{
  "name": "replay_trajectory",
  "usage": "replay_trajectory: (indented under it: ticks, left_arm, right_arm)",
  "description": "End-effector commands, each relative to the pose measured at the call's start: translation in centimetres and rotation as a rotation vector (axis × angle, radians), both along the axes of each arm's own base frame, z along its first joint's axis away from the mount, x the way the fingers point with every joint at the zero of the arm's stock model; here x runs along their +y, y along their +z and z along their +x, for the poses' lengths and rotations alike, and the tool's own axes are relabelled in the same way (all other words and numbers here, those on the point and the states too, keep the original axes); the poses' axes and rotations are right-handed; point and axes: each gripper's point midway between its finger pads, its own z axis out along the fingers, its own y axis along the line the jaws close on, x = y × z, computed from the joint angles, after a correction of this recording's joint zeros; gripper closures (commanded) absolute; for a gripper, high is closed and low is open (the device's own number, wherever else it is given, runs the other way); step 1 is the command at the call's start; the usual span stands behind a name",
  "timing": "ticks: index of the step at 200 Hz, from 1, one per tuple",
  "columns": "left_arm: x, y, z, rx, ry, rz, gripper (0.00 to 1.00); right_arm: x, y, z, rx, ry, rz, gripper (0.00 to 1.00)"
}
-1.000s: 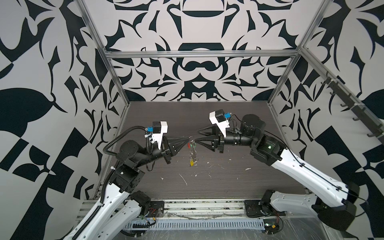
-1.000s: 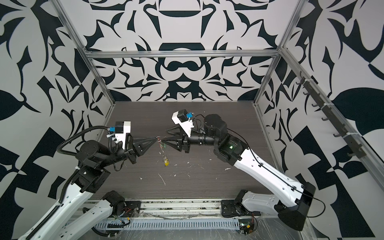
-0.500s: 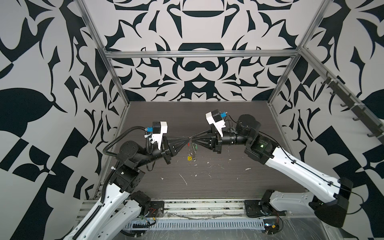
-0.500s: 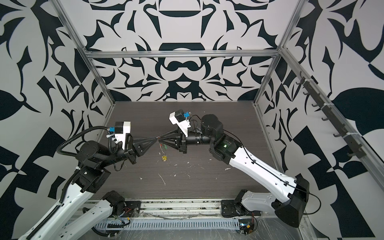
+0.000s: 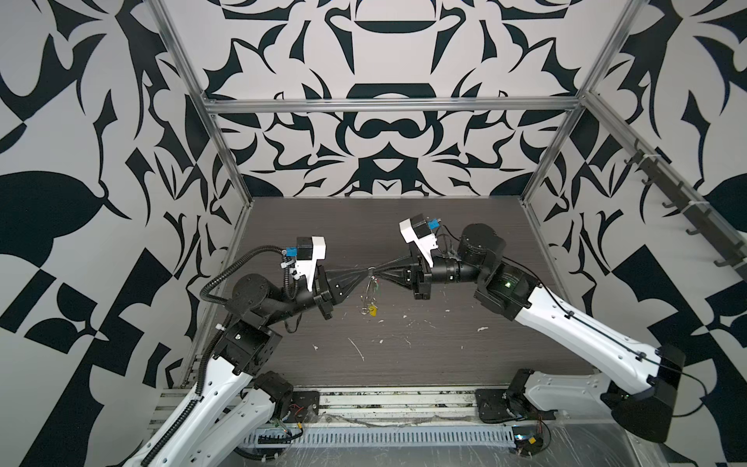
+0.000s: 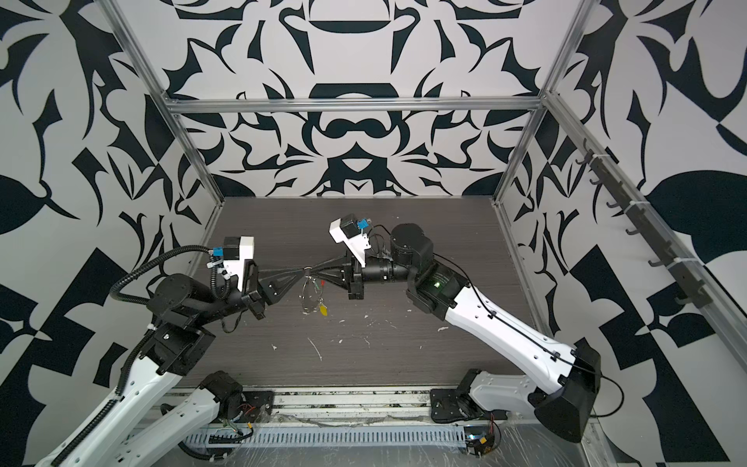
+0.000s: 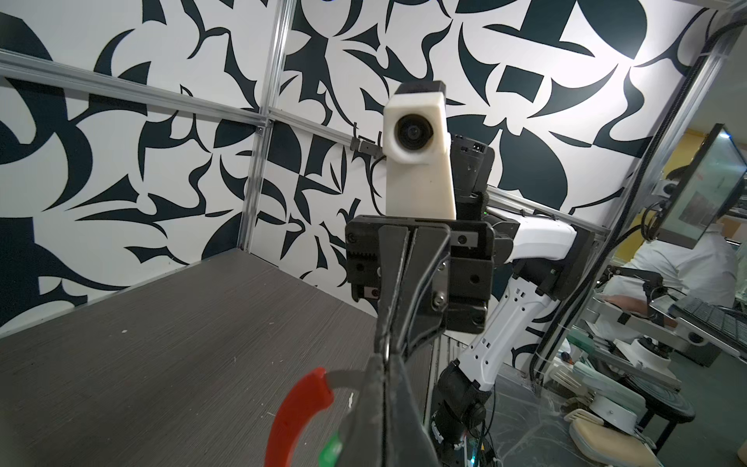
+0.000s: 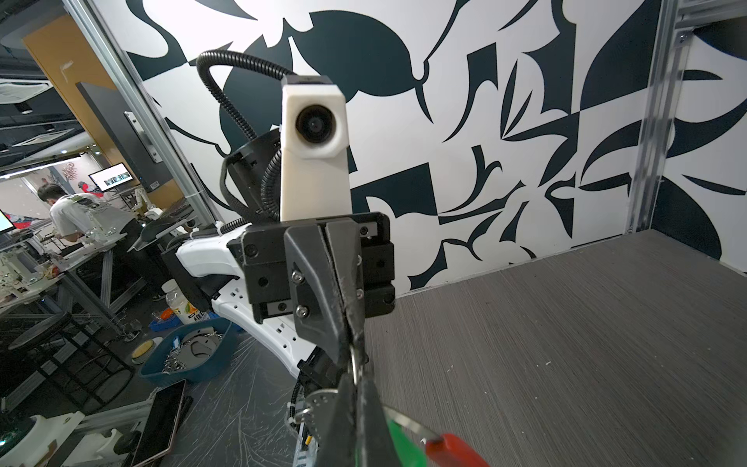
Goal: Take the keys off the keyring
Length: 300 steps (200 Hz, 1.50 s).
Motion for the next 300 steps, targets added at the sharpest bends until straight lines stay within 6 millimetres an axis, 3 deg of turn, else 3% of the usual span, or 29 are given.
replay_trajectory:
  ticks: [1,7,28,36,76,123,156,246,300]
  left_arm:
    - [0.3,0.6,0.2,0.005,0.021,-0.014,1.0]
    - [0.3,0.5,0.2,0.014,0.025,-0.009,0.99]
    - [0.5,-0.1,0.3,0.047,0.038,0.011,0.66]
    - [0.5,-0.4,0.2,0.058,0.037,0.02,0.59]
    - [0.0,-1.9,-0.1,0.131,-0.005,0.088,0.49]
    - [-2.1,-3.5,-0.4,0.292,-0.17,0.168,0.5]
    - [-2.8,-3.6,-0.7,0.337,-0.242,0.187,0.64]
    - [-3.1,-3.7,-0.5,0.361,-0.256,0.196,0.7]
    - [-3.2,-3.9,-0.1,0.364,-0.243,0.199,0.8]
  right_arm:
    - [-0.5,0.4,-0.6,-0.022,0.008,0.001,1.0]
    - [-0.6,0.1,-0.6,-0.015,0.001,-0.016,1.0]
    - [-1.1,-0.5,-0.4,-0.008,-0.029,-0.078,1.0]
    - [-1.4,-0.9,-0.4,-0.002,-0.039,-0.106,1.0]
    - [-2.4,-3.2,-0.3,0.025,-0.064,-0.269,1.0]
    - [-3.0,-2.9,-0.8,0.019,-0.051,-0.34,1.0]
    - [-3.2,-2.5,-0.8,0.014,-0.048,-0.357,1.0]
    - [-2.8,-2.0,0.1,0.003,-0.082,-0.345,1.0]
    - [-2.5,-1.8,0.5,0.006,-0.093,-0.339,1.0]
